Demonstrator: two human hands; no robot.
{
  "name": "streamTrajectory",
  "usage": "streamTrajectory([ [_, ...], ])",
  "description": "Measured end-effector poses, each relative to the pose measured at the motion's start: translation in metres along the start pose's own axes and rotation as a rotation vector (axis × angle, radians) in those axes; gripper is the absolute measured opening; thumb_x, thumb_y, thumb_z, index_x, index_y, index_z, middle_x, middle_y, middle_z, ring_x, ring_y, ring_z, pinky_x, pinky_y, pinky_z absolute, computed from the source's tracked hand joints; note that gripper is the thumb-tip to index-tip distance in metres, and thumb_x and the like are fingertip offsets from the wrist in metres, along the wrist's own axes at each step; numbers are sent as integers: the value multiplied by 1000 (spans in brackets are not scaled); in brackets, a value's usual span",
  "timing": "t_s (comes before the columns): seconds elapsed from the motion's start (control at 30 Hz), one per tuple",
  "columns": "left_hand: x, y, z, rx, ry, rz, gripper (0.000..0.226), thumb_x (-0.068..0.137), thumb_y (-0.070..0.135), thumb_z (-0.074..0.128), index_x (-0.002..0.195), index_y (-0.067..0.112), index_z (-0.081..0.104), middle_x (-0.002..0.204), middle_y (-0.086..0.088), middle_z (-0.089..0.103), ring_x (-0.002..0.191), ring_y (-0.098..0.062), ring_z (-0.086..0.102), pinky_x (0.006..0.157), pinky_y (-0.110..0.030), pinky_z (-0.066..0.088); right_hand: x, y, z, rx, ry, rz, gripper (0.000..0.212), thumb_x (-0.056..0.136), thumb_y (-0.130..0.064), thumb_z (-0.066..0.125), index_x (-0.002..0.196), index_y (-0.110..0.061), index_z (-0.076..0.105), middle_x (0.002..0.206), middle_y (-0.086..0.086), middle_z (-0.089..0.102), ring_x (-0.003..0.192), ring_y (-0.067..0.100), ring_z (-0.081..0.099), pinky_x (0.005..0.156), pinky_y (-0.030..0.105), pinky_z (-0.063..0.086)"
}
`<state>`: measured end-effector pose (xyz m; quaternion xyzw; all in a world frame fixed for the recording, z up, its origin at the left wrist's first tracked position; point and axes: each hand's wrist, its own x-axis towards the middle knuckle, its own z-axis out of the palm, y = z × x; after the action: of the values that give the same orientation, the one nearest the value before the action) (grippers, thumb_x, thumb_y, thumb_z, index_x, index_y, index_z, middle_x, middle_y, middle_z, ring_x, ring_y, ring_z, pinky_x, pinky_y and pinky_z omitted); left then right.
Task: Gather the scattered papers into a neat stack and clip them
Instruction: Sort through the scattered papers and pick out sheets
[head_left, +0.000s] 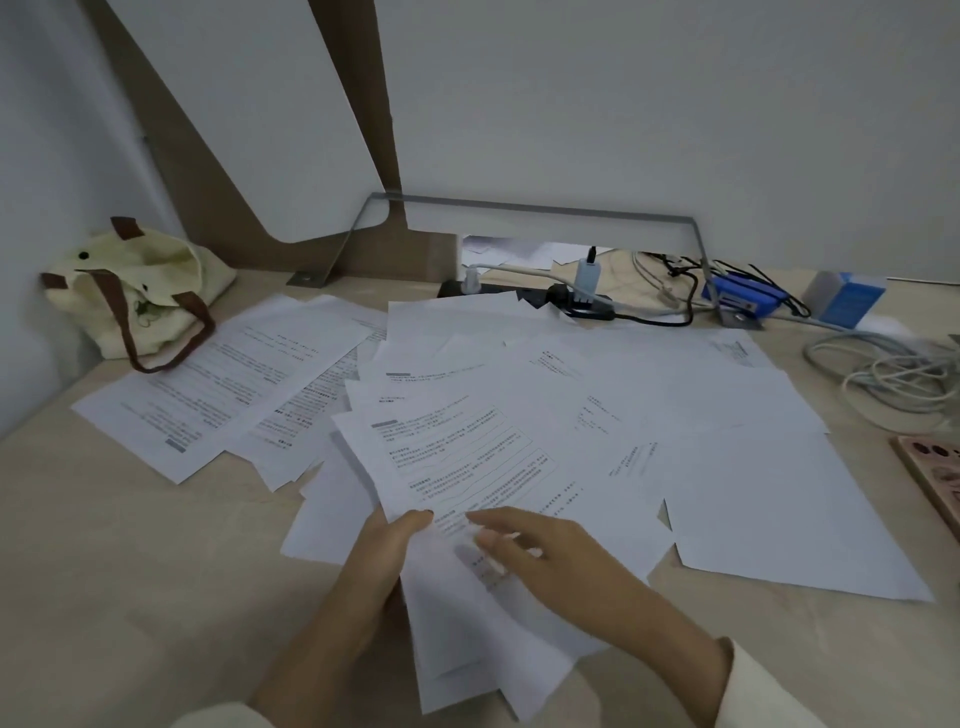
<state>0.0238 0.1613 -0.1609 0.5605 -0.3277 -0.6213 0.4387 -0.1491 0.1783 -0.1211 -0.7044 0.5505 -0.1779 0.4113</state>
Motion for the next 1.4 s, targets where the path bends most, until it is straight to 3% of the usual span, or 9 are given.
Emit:
streamTrajectory([
  [0.2, 9, 2, 1, -79, -26, -9, 36, 90, 6, 54, 125, 14, 58, 121, -8, 66, 110, -29, 62, 103, -51, 41, -21, 62, -67, -370, 347, 175, 56, 87, -45, 54, 138, -27, 38, 145, -4, 38, 128, 14, 41, 99, 23, 34],
  [0.43, 17, 12, 18, -71, -195, -16, 32, 90, 7, 52, 120, 14, 61, 116, -6, 69, 108, -28, 64, 98, -47, 46, -63, 117, -114, -652, 151, 532, 107, 69, -73, 53, 149, -26, 1, 157, 9, 10, 142, 27, 21, 113, 37, 23],
  [0.63, 28, 6, 29, 59, -75, 10, 32, 91, 7, 53, 120, 18, 58, 113, -1, 67, 103, -23, 63, 94, -40, 47, -70, 130, -103, -795, 378, 342, 67, 84, -48, 56, 141, -19, 35, 127, 2, 57, 102, 20, 63, 75, 28, 48],
  [0.77, 28, 2, 31, 104, -39, 38, 34, 90, 7, 54, 122, 18, 56, 114, -2, 65, 105, -23, 62, 94, -39, 47, -72, 145, -100, -842, 416, 348, 53, 74, -16, 72, 126, -13, 57, 110, 7, 69, 77, 27, 69, 51, 28, 41],
  [0.9, 29, -1, 29, 131, -29, 53, 38, 90, 10, 56, 127, 17, 52, 116, -1, 65, 105, -22, 62, 85, -35, 49, -76, 138, -108, -756, 566, 398, 42, 82, -8, 60, 120, -23, 60, 110, 2, 69, 94, 28, 66, 64, 32, 45],
  [1.0, 30, -4, 29, 151, -21, 67, 41, 90, 9, 56, 130, 17, 49, 116, 0, 64, 104, -20, 62, 84, -33, 49, -80, 139, -120, -670, 760, 365, 42, 74, -9, 69, 113, -23, 62, 93, 8, 71, 81, 32, 67, 58, 29, 38],
  [1.17, 29, -4, 31, 180, -22, 95, 45, 91, 8, 54, 134, 16, 45, 119, -2, 61, 106, -21, 59, 86, -32, 47, -88, 111, -136, -414, 1232, 185, 35, 89, -12, 39, 114, -14, 64, 92, 22, 69, 76, 38, 63, 59, 30, 34],
  [1.27, 29, -4, 31, 185, -27, 103, 43, 92, 8, 53, 133, 17, 46, 115, -1, 61, 100, -17, 60, 78, -27, 48, -94, 92, -145, -238, 1363, 80, 32, 95, -17, 37, 115, -14, 62, 81, 13, 62, 74, 29, 55, 62, 31, 36],
  [1.4, 33, -6, 31, 185, -41, 96, 41, 92, 8, 53, 131, 17, 47, 114, -2, 62, 93, -11, 60, 69, -23, 47, -103, 88, -159, -92, 1449, 1, 32, 98, -32, 33, 114, -24, 60, 100, -2, 64, 89, 17, 60, 76, 35, 50],
])
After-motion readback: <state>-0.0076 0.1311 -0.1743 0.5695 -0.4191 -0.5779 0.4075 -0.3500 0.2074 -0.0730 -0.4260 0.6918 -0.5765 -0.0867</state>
